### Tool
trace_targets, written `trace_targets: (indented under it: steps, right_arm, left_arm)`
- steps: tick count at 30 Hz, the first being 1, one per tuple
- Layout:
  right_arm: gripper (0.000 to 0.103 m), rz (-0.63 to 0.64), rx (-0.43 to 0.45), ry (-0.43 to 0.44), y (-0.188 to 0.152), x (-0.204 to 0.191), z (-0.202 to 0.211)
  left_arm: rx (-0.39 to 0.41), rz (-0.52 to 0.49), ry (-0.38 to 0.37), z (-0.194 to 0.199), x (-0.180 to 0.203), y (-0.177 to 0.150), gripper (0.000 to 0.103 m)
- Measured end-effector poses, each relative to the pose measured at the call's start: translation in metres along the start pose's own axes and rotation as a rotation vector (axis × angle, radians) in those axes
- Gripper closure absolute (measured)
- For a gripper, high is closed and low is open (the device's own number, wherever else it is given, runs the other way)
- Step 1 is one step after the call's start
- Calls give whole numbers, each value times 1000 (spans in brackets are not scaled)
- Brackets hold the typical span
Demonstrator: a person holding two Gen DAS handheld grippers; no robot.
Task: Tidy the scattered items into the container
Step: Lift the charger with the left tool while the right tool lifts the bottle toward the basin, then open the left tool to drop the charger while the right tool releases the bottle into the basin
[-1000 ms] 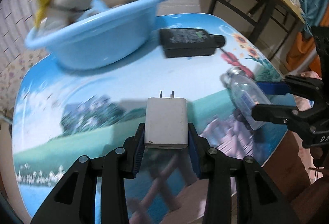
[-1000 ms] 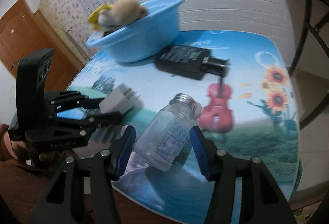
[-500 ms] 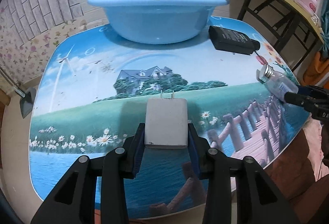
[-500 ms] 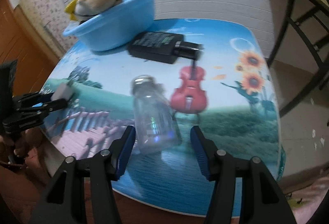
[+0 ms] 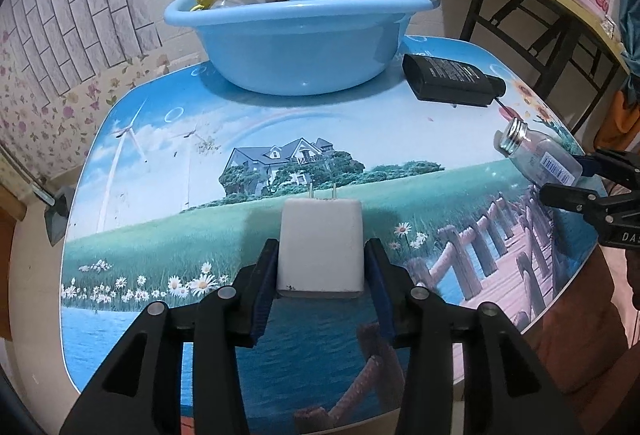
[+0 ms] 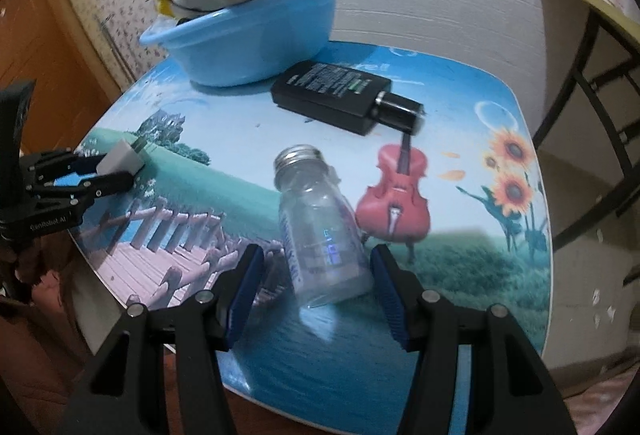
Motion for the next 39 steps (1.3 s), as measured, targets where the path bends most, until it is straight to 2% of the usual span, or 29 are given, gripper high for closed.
trace_targets:
  steps: [4, 5, 7, 10, 13, 24, 33, 39]
  right_arm:
    - [51, 28, 18, -5, 1, -4, -1]
    - [63, 32, 20, -9, 1, -4, -1]
    - [63, 31, 22, -4, 2, -3, -1]
    - [63, 8, 17, 14, 2, -1, 0]
    - [63, 10, 19, 17, 3, -4, 4]
    - [64, 36, 161, 70, 41, -23, 49]
    - [64, 60, 247, 116, 73, -35, 73]
    - [64, 94, 298, 158, 103, -43, 77]
  left_arm:
    - [7, 0, -5, 0, 0, 0, 60]
    - [8, 0, -7, -1, 0, 1, 61]
    - [11, 2, -13, 0, -1, 1, 66]
    - [-2, 13, -23, 2, 0, 1, 66]
    - [18, 23, -35, 11, 0, 4, 66]
    - [178, 67, -76, 66, -2, 45, 66]
    - [265, -3, -100, 90, 11, 84, 65]
    - [259, -26, -95, 77, 14, 106, 65]
Point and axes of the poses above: each gripper's, at about its wrist camera, not at the fingertips, and z roughly against the way its jaws point, x to its right, y to its top, the point moved 4 cm from there along -z, roughly the way its jaws point, and after that the axes turned 8 degrees about z, right-handed, at the moved point
